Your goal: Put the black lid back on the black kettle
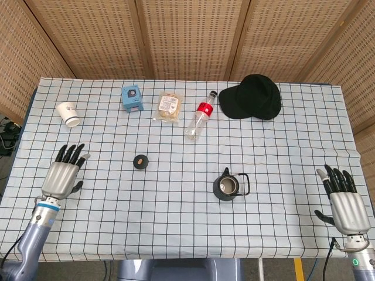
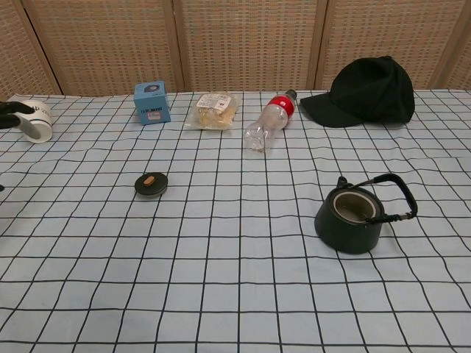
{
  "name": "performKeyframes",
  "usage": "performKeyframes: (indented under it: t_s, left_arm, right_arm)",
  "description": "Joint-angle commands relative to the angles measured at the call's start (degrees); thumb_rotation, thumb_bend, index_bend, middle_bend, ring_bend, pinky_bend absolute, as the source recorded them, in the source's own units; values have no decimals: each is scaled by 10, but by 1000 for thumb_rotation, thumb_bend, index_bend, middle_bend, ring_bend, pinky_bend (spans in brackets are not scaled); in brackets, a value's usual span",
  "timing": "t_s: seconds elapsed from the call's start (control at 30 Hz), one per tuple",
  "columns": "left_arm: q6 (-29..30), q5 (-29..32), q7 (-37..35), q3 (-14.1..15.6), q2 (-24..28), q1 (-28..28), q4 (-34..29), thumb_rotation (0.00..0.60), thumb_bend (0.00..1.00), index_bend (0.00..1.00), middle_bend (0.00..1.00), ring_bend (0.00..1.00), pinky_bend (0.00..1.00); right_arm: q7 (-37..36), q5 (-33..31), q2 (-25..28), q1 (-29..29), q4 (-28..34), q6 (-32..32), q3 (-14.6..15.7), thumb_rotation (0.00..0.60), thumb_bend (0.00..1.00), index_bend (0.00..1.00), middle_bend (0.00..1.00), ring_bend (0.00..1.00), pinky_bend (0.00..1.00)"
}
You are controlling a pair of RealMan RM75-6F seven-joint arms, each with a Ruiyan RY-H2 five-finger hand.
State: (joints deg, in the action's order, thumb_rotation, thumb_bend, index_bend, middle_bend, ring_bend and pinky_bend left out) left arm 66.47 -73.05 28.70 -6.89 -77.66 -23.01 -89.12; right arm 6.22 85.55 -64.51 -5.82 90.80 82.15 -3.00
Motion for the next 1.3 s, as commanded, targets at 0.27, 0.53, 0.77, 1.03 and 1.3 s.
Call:
performKeyframes:
  t_s: [0.27, 0.53, 0.77, 1.03, 1.3]
  left_arm:
    - [-96, 124, 113, -45, -95, -104, 57, 600, 268, 140, 0, 0, 0]
    - [-126, 200, 171, -56, -165, -160, 115, 600, 269, 155, 0, 0, 0]
    - [-128, 227, 200, -57, -220, -199, 169, 600, 273, 223, 0, 0, 0]
    - [-139, 242, 192, -64, -261, -230, 217, 600, 302, 232, 0, 0, 0]
    - [-150, 249, 182, -64, -285, -250, 241, 600, 351, 281, 0, 0, 0]
  right_arm:
    - [-21, -14, 7, -3, -5, -11, -5, 600, 150, 59, 0, 0, 0]
    - [-38, -23, 11, -3, -9, -17, -8, 600, 150, 59, 0, 0, 0]
    - [-47, -27, 14, -4, -11, -21, -9, 600, 150, 60, 0, 0, 0]
    - [-57, -32, 17, -4, -13, -22, -11, 600, 150, 59, 0, 0, 0]
    - [-66, -32, 20, -3, -12, -19, -13, 600, 149, 59, 0, 0, 0]
